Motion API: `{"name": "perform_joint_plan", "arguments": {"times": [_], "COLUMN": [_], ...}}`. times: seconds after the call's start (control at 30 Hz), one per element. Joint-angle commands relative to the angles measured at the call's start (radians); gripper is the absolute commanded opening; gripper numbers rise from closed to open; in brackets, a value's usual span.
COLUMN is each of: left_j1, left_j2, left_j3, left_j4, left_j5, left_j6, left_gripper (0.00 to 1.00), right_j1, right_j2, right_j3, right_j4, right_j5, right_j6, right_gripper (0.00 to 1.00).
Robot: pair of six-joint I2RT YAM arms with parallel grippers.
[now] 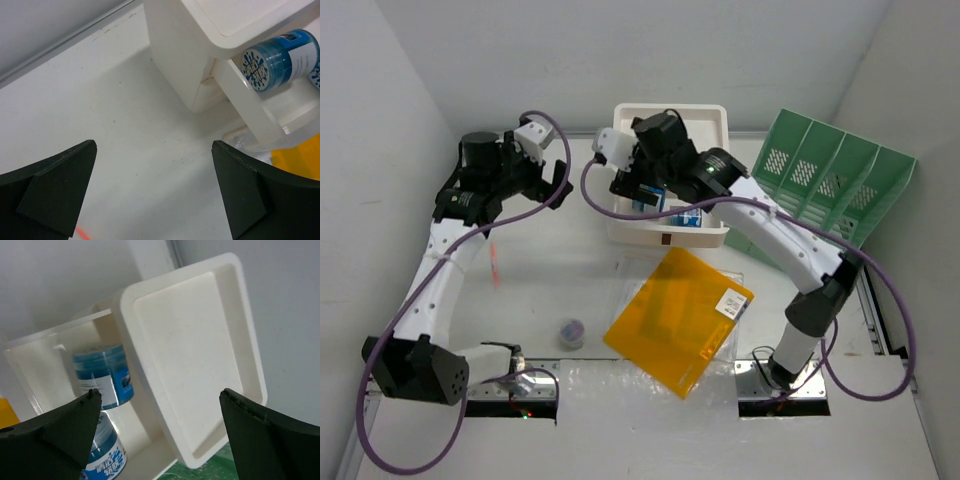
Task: Organize the desk
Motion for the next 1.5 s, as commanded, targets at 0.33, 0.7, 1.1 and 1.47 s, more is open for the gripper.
{"name": "perform_joint_plan", "arguments": {"times": [0.33, 0.7, 1.1, 1.47], "left_j1": [-0.076, -0.177, -0.218, -0.225], "left_j2": [0.355, 0.556, 0.662, 0.627], "left_j3": [0.354, 0.546, 0.560, 0.469], "left_j4": [0.219, 0.211, 0.179, 0.216], "left_j5": [-0.026, -0.091, -0.212, -0.167], "left_j6": [-0.169, -0.198, -0.195, -0.206], "left_gripper": [0.99, 1.00, 1.00, 0.95], "right_j1": [0.014, 0.112, 0.157, 0.107], "right_j2": [-0.665, -0.749, -0.670, -0.535], "right_j3": [-0.871, -1.043, -1.195, -1.183], "right_j4": [0.623, 0.530, 0.774, 1.038], "right_j5": [0.362, 0.301, 0.236, 0.322], "right_j6": [0.922, 1.146, 1.186, 1.016], "right_gripper": [0.51, 0.56, 0.51, 0.41]}}
